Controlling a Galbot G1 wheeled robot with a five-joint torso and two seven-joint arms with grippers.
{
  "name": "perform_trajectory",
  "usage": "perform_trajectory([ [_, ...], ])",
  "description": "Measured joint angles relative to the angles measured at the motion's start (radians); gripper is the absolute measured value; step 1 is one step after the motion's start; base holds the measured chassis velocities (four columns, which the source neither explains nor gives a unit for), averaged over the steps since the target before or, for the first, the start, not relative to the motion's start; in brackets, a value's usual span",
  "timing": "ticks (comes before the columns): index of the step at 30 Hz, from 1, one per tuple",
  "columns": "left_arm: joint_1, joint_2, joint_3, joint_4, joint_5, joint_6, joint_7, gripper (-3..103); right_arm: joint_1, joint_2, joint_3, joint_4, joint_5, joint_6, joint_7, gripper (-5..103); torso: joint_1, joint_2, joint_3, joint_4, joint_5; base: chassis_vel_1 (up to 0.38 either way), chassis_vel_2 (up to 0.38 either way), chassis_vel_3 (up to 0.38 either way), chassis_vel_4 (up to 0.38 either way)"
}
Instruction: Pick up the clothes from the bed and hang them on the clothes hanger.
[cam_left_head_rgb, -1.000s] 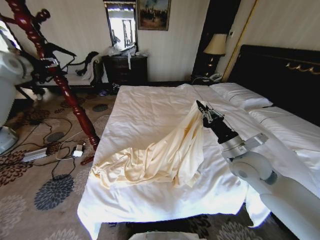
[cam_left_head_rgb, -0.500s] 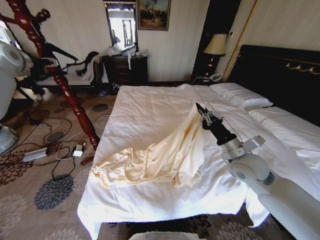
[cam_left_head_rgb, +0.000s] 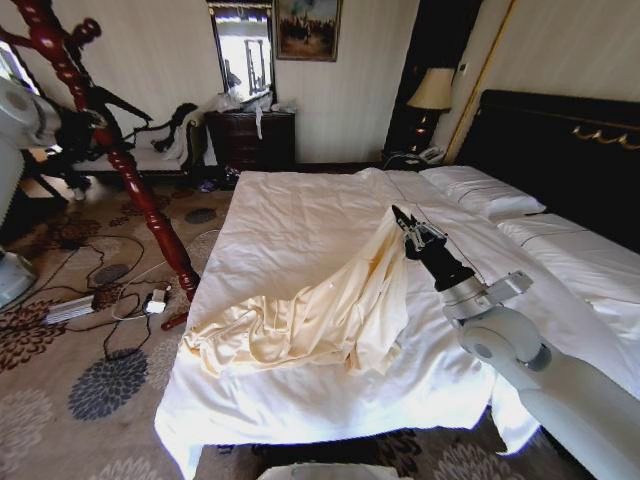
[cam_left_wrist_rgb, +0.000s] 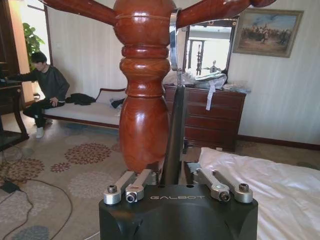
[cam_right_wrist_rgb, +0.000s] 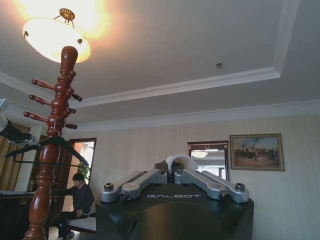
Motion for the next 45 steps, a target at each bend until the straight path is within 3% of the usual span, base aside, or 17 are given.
perform_trajectory([
  [1, 0.0, 0.0, 0.0, 0.0, 0.0, 0.0, 0.0, 32, 0.0, 0.0, 0.0, 0.0, 0.0, 0.0, 0.0, 1, 0.0, 0.0, 0.0, 0.0, 0.0, 0.0, 0.0, 0.0, 0.0],
  [3, -0.004, 0.002, 0.0, -0.01, -0.015, 0.0, -0.002, 16, -0.005, 0.0, 0.002, 0.003, 0.0, 0.001, 0.001, 1, 0.0, 0.0, 0.0, -0.0004, 0.0, 0.0, 0.0, 0.0, 0.0],
  [18, -0.011, 0.027, -0.035, -0.115, -0.085, -0.007, -0.003, 16, -0.015, 0.006, 0.006, 0.006, -0.01, 0.002, 0.002, 1, 0.0, 0.0, 0.0, 0.0, 0.0001, 0.0, 0.0, 0.0, 0.0],
  [26, 0.043, 0.064, -0.123, -0.283, -0.182, -0.009, -0.06, 16, -0.026, 0.003, 0.017, 0.014, -0.011, 0.002, 0.004, 1, 0.0, 0.0, 0.0, 0.0, 0.0, 0.0, 0.0, 0.0, 0.0],
  [29, 0.121, 0.098, -0.204, -0.421, -0.255, -0.01, -0.077, 16, -0.029, 0.003, 0.018, 0.014, -0.012, 0.002, 0.008, 1, 0.0, 0.0, 0.0, -0.0005, 0.0005, 0.0, 0.0, 0.0, 0.0],
  [32, 0.173, 0.117, -0.25, -0.473, -0.277, -0.02, -0.071, 16, -0.026, 0.003, 0.017, 0.013, -0.011, 0.003, 0.009, 1, 0.0, 0.0, 0.0, -0.0006, 0.0005, 0.0, 0.0, 0.0, 0.0],
  [34, 0.317, 0.171, -0.362, -0.589, -0.315, -0.075, -0.001, 16, -0.015, 0.003, 0.015, 0.0, 0.0, 0.002, 0.02, 1, 0.0, 0.0, 0.0, -0.0002, -0.0002, 0.0, 0.0, 0.0, 0.0],
  [35, 0.317, 0.171, -0.362, -0.589, -0.315, -0.075, -0.001, 16, -0.015, 0.003, 0.015, 0.0, 0.0, 0.002, 0.02, 1, 0.0, 0.0, 0.0, -0.0002, -0.0002, 0.0, 0.0, 0.0, 0.0],
  [36, 0.397, 0.204, -0.413, -0.649, -0.327, -0.112, 0.052, 16, -0.012, 0.003, 0.014, -0.007, 0.01, 0.002, 0.027, 1, 0.0, 0.0, 0.0, 0.0004, -0.0001, 0.0, 0.0, 0.0, 0.0],
  [37, 0.486, 0.233, -0.458, -0.709, -0.335, -0.163, 0.114, 16, -0.011, 0.004, 0.014, -0.014, 0.02, 0.001, 0.037, 1, 0.0, 0.0, 0.0, 0.0013, 0.0, 0.0, 0.0, 0.0, 0.0],
  [40, 0.759, 0.273, -0.607, -0.843, -0.302, -0.354, 0.283, 16, -0.02, 0.007, 0.024, -0.023, 0.057, -0.008, 0.089, 1, 0.0, 0.0, 0.0, -0.0005, 0.0, 0.0, 0.0, 0.0, 0.0],
  [42, 0.793, 0.275, -0.621, -0.859, -0.296, -0.373, 0.299, 16, -0.02, 0.009, 0.025, -0.024, 0.062, -0.01, 0.098, 1, 0.0, 0.0, 0.0, -0.0005, 0.0001, 0.0, 0.0, 0.0, 0.0],
  [43, 0.903, 0.267, -0.647, -0.902, -0.281, -0.427, 0.344, 16, -0.033, 0.014, 0.04, -0.022, 0.083, -0.02, 0.134, 1, 0.0, 0.0, 0.0, 0.0007, 0.001, 0.0, 0.0, 0.0, 0.0],
  [45, 0.996, 0.239, -0.639, -0.936, -0.269, -0.458, 0.407, 16, -0.045, 0.025, 0.06, -0.016, 0.105, -0.032, 0.192, 1, 0.0, 0.0, 0.0, -0.0013, -0.0016, 0.0, 0.0, 0.0, 0.0],
])
